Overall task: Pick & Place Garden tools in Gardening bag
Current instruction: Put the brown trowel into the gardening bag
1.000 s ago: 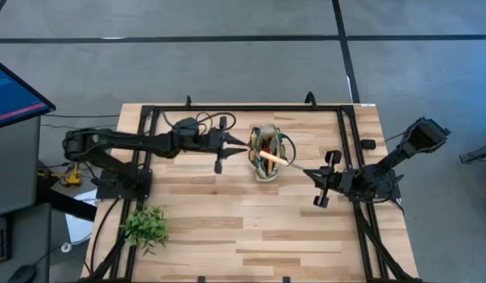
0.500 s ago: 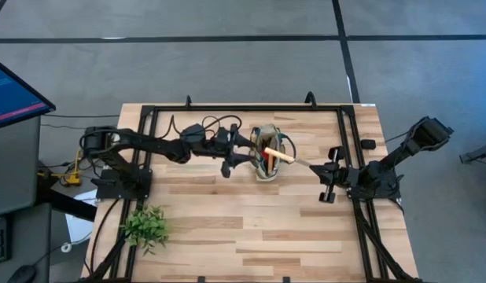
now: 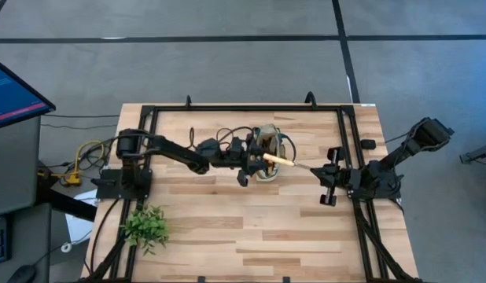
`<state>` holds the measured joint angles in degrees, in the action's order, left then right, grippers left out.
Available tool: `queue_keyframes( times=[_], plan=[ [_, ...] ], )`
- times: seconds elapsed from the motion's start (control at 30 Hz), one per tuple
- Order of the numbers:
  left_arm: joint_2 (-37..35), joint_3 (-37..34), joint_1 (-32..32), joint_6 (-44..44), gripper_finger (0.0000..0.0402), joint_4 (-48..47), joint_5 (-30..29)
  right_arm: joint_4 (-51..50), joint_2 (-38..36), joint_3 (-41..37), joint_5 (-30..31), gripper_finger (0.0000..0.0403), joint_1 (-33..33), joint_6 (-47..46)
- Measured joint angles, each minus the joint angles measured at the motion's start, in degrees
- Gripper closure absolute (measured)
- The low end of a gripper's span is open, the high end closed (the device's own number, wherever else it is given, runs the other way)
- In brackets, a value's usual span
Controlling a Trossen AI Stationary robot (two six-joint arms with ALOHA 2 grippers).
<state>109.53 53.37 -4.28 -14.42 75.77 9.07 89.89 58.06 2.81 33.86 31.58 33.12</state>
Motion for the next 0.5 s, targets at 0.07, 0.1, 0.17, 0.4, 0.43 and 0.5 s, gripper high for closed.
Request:
queue_keyframes(
  times=[0.07, 0.1, 0.17, 0.4, 0.43, 0.5],
  plan=[
    [1.1, 0.8, 0.2, -1.2, 0.0225, 4.0, 0.4, 0.0, -0.1, 0.1, -0.5, 0.0403, 0.2, -0.1],
    [1.5, 0.8, 0.2, -1.3, 0.0230, 4.9, 0.4, 0.0, -0.2, 0.1, -0.9, 0.0403, 0.3, -0.2],
    [1.8, 0.6, 0.2, -1.4, 0.0239, 5.1, 0.3, 0.0, -0.7, 0.1, -1.2, 0.0403, 0.3, -0.2],
    [-0.2, 0.7, 1.9, 0.4, 0.0265, 8.1, 0.4, 0.0, -0.7, 0.1, -3.3, 0.0403, 0.2, -0.2],
    [-0.2, 0.7, 2.0, 0.5, 0.0267, 8.0, 0.4, 0.0, -0.8, 0.1, -3.4, 0.0403, 0.2, -0.2],
    [-0.3, 0.7, 2.1, 0.4, 0.0269, 8.0, 0.4, 0.0, -0.8, 0.1, -3.7, 0.0403, 0.2, -0.2]
  ],
)
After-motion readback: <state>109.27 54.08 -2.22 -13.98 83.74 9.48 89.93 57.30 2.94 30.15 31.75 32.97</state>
